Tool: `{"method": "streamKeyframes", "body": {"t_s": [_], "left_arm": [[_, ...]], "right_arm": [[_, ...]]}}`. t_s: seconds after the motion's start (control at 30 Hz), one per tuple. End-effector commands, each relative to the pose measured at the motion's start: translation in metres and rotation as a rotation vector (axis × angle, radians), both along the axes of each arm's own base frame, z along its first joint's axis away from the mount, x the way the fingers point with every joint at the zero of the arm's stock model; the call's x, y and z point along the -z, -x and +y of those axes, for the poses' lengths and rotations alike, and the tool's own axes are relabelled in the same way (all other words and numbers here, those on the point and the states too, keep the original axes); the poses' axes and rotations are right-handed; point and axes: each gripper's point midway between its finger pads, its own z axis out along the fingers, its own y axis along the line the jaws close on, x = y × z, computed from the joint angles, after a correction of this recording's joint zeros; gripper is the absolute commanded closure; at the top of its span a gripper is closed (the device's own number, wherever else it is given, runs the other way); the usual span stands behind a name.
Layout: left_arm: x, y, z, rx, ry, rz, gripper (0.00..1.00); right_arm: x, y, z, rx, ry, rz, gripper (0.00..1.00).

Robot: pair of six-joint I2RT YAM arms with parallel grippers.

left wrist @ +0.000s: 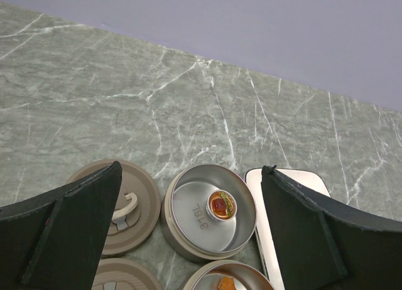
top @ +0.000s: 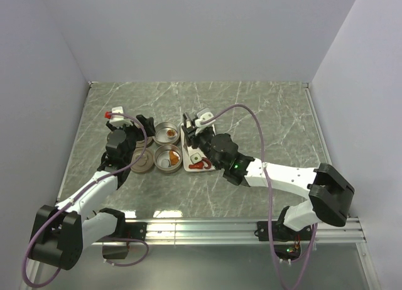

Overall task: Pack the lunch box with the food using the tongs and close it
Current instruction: Pick up the food using the clamp

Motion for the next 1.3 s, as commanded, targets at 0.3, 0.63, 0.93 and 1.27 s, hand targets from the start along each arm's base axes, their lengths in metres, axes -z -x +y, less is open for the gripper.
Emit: {"method": "streamKeyframes", "body": {"t_s": [0.3, 0.63, 0.93, 1.27], "left_arm": [[-0.009, -0.001, -0.002, 0.006, 0.020, -0.027, 0.01], [-0.010, -0.001, -0.002, 0.006, 0.020, -0.029, 0.00], [-0.011, 0.000, -0.002, 0.006, 0.023, -0.033, 0.01], [-0.011, 0.000, -0.002, 0.007, 0.021, -0.033, 0.00]], "right_arm": [[0.021, -0.005, 0.002, 0.012, -0.021, 0.047, 0.53], [0.029, -0.006, 0.001, 0.020, -0.006, 0.065, 0.53], [0.036, -0.011, -0.006, 0.067, 0.017, 0.075, 0.59], [0.020, -0.014, -0.003, 0.066, 0.020, 0.050, 0.75]]}}
